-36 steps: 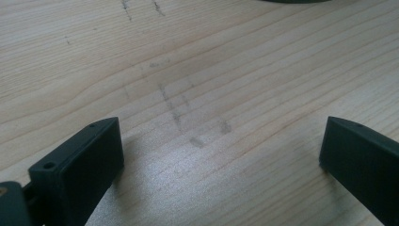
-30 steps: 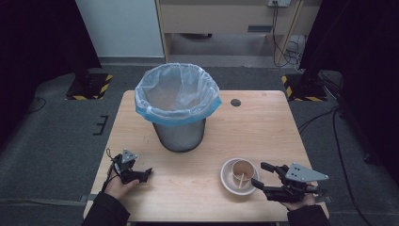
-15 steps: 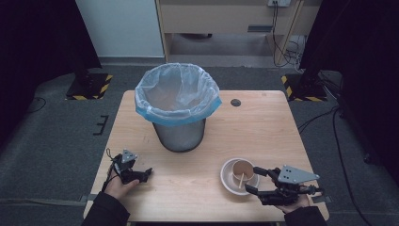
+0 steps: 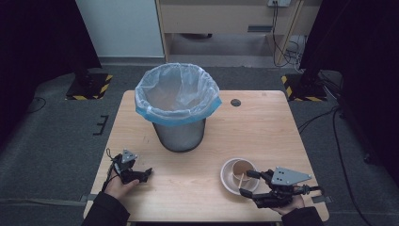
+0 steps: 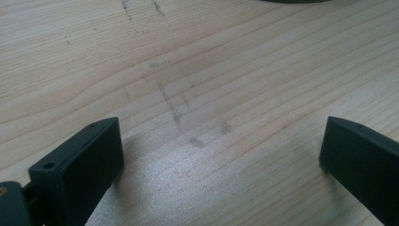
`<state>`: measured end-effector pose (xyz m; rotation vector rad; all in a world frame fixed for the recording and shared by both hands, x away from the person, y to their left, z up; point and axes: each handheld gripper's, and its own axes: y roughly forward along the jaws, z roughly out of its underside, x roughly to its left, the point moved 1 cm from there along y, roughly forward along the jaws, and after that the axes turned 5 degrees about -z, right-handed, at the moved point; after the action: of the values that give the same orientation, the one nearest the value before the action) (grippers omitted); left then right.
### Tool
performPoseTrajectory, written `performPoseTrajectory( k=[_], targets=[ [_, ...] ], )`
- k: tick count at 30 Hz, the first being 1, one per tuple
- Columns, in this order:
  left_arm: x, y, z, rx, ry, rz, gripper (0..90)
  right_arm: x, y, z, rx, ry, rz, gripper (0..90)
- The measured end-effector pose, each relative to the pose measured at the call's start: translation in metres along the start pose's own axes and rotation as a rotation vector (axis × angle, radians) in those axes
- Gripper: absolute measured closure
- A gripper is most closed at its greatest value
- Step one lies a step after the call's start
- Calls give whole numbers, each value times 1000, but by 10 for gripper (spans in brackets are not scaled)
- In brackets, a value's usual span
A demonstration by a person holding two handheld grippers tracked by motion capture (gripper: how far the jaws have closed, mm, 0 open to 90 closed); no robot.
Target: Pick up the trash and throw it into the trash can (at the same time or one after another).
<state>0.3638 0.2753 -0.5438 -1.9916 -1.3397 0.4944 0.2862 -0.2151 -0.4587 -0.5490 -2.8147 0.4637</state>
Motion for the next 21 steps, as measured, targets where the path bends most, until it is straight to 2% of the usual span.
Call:
performPoseTrajectory(
  k=[6, 8, 10, 14, 17, 18, 21],
  targets=[
    [0, 0, 0, 0, 0, 0, 0, 0, 7, -2, 1, 6, -5, 374],
    [0, 0, 0, 0, 0, 0, 0, -1, 9, -2, 13, 6, -7, 453],
    [0, 0, 0, 0, 0, 0, 0, -2, 9, -2, 17, 5, -10, 468],
    [0, 0, 0, 0, 0, 0, 0, -3, 13, -1, 45, 6, -18, 574],
    [0, 0, 0, 0, 0, 0, 0, -4, 13, -1, 43, 0, -14, 599],
    [0, 0, 0, 0, 0, 0, 0, -4, 12, -2, 42, -3, -12, 661],
    [0, 0, 0, 0, 0, 0, 0, -5, 13, -2, 53, 4, -9, 719]
  ],
)
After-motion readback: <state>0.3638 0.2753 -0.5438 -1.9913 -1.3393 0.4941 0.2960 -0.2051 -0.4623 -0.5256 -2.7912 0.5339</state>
